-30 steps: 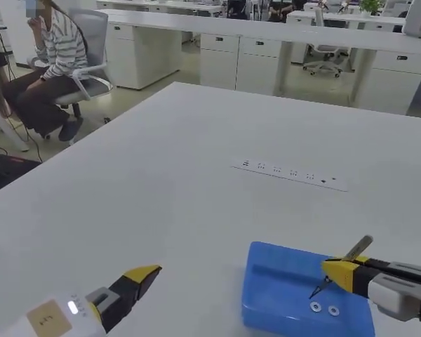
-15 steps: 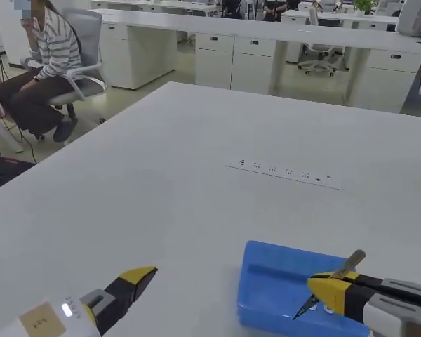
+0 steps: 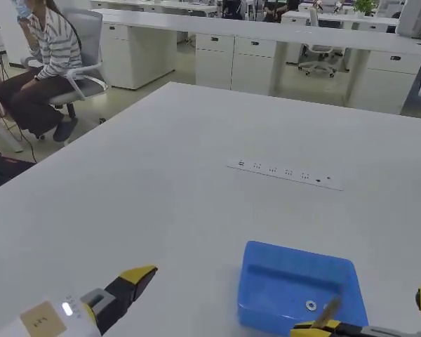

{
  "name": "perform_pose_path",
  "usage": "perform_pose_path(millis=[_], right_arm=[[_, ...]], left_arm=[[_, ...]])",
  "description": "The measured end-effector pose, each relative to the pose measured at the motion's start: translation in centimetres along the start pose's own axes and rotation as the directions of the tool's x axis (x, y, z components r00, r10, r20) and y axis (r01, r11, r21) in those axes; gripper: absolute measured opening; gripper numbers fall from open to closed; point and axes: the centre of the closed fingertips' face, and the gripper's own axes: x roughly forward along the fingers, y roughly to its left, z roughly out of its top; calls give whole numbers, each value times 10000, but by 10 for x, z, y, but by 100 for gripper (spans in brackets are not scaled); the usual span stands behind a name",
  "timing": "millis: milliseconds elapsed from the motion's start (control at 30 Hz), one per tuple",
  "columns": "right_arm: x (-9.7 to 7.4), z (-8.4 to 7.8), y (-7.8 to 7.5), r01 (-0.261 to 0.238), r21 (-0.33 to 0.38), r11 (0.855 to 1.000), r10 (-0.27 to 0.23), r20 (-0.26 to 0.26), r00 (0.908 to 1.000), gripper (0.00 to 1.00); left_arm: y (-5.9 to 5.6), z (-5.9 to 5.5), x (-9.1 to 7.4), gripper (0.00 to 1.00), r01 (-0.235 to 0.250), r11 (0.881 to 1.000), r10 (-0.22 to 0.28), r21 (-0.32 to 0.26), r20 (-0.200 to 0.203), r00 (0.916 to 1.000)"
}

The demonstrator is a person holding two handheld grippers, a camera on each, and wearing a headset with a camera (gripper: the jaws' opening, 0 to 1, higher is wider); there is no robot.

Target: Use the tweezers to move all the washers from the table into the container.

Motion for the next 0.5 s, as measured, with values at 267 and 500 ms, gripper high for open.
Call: perform_pose_path(millis=[267,500], right_arm=[[6,-13,-1,-67,276,9996,76,-340,9994,4],[10,-21,0,-105,-74,9999,100,-712,9974,4]], left_arm=[[1,-1,0,87,11,10000,-11,4,-41,10000],[1,-1,0,87,6,10000,-6,31,-81,10000]])
